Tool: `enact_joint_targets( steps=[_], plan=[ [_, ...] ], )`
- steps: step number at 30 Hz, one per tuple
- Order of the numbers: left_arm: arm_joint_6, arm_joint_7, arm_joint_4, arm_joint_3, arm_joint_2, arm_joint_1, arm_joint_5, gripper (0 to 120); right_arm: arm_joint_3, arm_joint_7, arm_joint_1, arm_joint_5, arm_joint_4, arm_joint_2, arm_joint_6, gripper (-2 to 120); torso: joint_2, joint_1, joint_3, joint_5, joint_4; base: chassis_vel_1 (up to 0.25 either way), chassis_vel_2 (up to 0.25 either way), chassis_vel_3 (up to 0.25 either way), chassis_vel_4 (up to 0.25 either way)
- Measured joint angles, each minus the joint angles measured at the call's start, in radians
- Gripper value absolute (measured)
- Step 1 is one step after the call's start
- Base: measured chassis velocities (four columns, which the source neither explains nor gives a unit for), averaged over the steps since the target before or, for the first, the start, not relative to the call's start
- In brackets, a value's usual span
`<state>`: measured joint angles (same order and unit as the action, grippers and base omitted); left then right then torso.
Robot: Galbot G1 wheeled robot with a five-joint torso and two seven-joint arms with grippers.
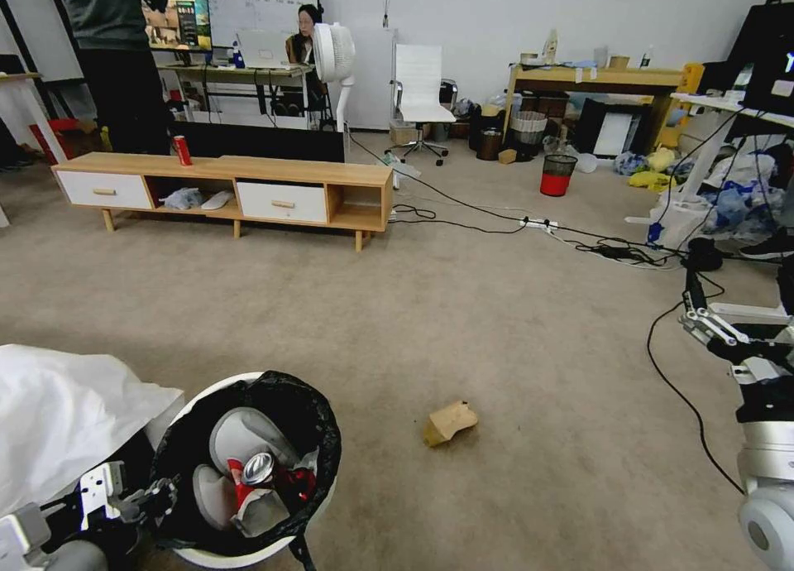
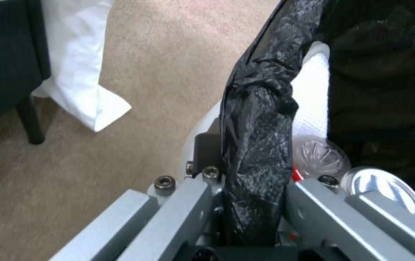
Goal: Pick up the trash bin, then pick up the garbage from the floor and place it into the trash bin.
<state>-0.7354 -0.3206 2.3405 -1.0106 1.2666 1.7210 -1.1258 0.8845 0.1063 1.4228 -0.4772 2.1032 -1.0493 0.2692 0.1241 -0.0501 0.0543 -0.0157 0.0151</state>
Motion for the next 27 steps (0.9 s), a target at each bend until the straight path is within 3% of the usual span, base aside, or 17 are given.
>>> enact_joint_targets(
  steps=[27],
  plan=[
    [0.000, 0.003, 0.004, -0.003, 0.003, 0.002, -0.001, 1, -0.013, -0.004, -0.013, 0.000, -0.019, -0.004, 0.003, 100, 0.000, 0.000, 0.000, 0.0001, 0.0001, -0.144, 0.153, 0.146, -0.149]
  ],
)
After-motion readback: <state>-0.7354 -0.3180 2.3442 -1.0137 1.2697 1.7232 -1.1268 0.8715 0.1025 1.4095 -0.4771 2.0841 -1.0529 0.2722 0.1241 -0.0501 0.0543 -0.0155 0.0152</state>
